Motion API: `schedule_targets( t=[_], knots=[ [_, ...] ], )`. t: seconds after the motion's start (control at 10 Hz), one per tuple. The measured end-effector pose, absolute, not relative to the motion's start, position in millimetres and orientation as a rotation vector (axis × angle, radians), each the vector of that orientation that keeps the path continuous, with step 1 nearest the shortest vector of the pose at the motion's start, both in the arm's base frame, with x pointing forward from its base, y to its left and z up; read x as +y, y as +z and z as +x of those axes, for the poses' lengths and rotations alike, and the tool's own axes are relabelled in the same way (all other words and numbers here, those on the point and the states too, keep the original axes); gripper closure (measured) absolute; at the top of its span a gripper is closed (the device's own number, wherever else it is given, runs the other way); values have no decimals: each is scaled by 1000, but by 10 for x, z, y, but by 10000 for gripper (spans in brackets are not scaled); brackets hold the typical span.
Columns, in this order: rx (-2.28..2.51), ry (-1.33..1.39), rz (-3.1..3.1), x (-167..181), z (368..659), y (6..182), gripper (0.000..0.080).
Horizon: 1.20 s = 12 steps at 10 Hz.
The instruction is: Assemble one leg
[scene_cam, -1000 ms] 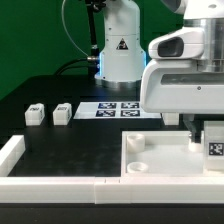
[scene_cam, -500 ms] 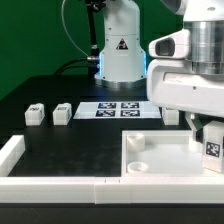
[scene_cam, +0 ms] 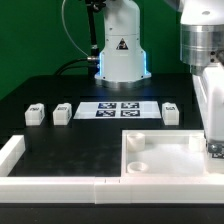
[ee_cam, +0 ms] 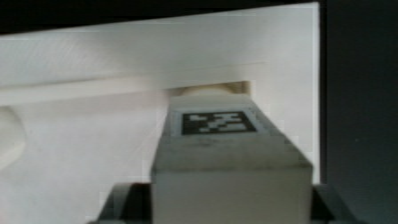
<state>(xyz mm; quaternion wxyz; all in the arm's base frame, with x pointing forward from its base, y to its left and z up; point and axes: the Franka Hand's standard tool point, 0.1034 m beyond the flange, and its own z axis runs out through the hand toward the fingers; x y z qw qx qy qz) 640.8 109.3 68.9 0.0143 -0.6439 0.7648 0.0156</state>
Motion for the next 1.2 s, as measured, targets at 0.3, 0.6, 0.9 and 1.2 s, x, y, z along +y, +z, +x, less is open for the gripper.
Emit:
schedule_targets(
  t=[0.3, 0.6, 0.9, 1.2],
  knots=[
    [2230, 42, -2174, 1099, 6392, 672, 235],
    [1601, 22, -2688, 1272, 6296, 685, 155],
    [1236, 21, -2876, 1226, 6297, 661, 150],
    [274, -215, -3122, 1216, 6521, 775, 150]
  ],
)
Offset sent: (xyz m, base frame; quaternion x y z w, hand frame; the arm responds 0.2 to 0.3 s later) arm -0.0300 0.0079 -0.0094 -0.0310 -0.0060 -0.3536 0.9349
